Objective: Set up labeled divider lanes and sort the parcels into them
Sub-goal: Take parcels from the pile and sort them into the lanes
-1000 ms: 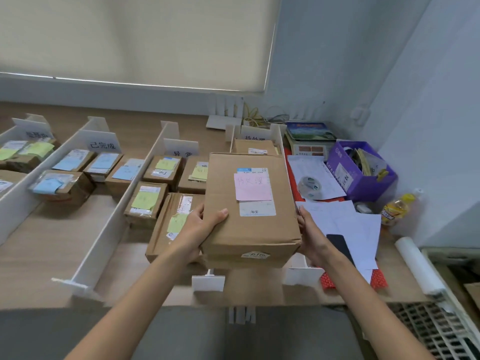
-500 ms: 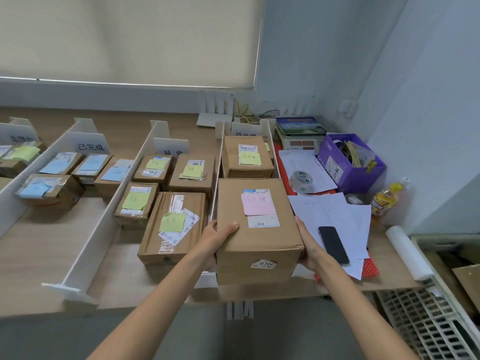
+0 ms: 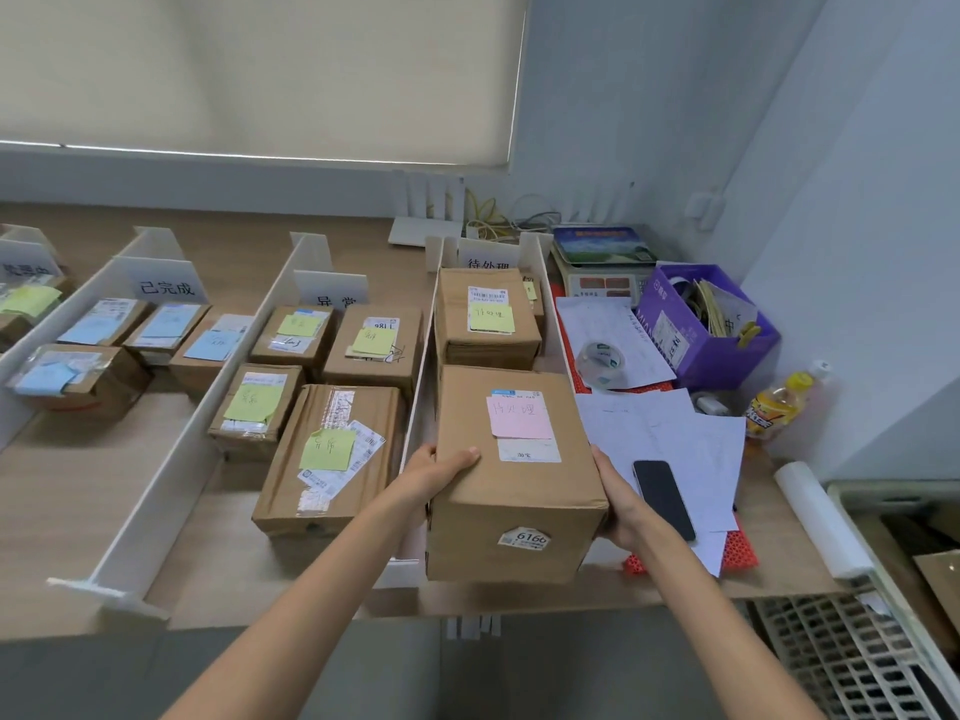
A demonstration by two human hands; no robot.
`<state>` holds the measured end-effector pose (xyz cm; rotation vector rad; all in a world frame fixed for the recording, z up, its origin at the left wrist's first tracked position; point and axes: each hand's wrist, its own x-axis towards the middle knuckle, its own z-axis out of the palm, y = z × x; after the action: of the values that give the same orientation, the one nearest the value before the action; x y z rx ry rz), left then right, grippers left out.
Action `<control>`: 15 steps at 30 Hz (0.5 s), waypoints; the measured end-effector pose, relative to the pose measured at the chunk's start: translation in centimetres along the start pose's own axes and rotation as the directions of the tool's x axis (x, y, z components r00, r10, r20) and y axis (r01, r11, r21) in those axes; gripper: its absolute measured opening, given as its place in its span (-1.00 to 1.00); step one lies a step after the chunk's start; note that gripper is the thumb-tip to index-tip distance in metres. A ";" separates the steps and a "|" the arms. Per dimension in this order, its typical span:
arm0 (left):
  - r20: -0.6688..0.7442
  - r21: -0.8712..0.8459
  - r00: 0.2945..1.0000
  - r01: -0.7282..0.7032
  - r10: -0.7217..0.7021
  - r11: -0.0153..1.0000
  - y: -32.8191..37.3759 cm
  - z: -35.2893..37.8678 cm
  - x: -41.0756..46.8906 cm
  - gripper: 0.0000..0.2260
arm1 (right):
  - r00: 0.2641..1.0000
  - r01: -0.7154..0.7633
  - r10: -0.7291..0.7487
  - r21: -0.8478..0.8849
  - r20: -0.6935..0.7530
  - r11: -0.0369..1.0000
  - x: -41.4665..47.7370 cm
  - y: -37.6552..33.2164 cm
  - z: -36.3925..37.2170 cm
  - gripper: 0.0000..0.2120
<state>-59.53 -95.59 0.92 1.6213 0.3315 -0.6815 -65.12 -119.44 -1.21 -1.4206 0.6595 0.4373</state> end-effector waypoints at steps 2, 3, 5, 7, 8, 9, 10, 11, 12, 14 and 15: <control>0.003 0.075 1.000 0.004 -0.004 0.997 -0.6 -0.1 0.3 -0.39 | 0.997 0.059 -0.062 -0.058 -0.041 0.997 0.7 0.4 0.0 -0.57; 0.020 0.092 1.000 0.009 -0.011 0.996 -1.2 -0.2 0.5 -0.39 | 0.994 0.085 -0.091 -0.083 -0.063 0.993 1.0 0.7 0.2 -0.63; 0.067 0.093 0.997 0.035 -0.041 0.995 -2.6 -0.3 0.8 -0.39 | 0.991 0.113 -0.121 -0.118 -0.064 0.987 1.6 1.5 0.7 -0.68; 0.065 0.118 0.997 0.042 -0.050 0.992 -3.7 -0.3 0.9 -0.45 | 0.990 0.121 -0.130 -0.157 -0.050 0.980 2.2 2.6 1.2 -0.65; 0.038 0.131 0.999 0.027 -0.032 0.991 -4.2 -0.2 1.0 -0.49 | 0.990 0.127 -0.137 -0.188 -0.041 0.974 2.3 3.1 1.5 -0.63; 0.005 0.157 1.000 0.005 -0.006 0.988 -4.7 -0.3 1.2 -0.51 | 0.987 0.144 -0.156 -0.232 -0.032 0.962 1.9 3.2 2.0 -0.62; -0.020 0.198 0.999 -0.027 0.031 0.980 -5.0 -0.3 1.3 -0.51 | 0.982 0.174 -0.188 -0.277 -0.023 0.945 1.8 3.5 2.5 -0.60; -0.039 0.253 0.997 -0.056 0.068 0.966 -5.2 -0.3 1.3 -0.49 | 0.976 0.198 -0.217 -0.330 -0.021 0.923 1.6 3.6 2.9 -0.60; -0.060 0.307 0.992 -0.084 0.107 0.948 -5.4 -0.3 1.3 -0.45 | 0.970 0.213 -0.242 -0.383 -0.028 0.899 1.6 3.7 3.3 -0.61; -0.117 0.368 0.981 -0.101 0.154 0.924 -5.4 0.3 1.0 -0.34 | 0.952 0.243 -0.301 -0.457 -0.057 0.856 1.5 3.6 3.7 -0.58; -0.137 0.379 0.978 -0.097 0.160 0.920 -5.3 0.6 0.7 -0.31 | 0.939 0.254 -0.335 -0.495 -0.081 0.831 1.6 3.7 3.9 -0.53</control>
<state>-62.20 -95.41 -3.73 2.0496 0.2204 -0.5294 -65.68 -115.37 -4.92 -2.0170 0.4621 0.2415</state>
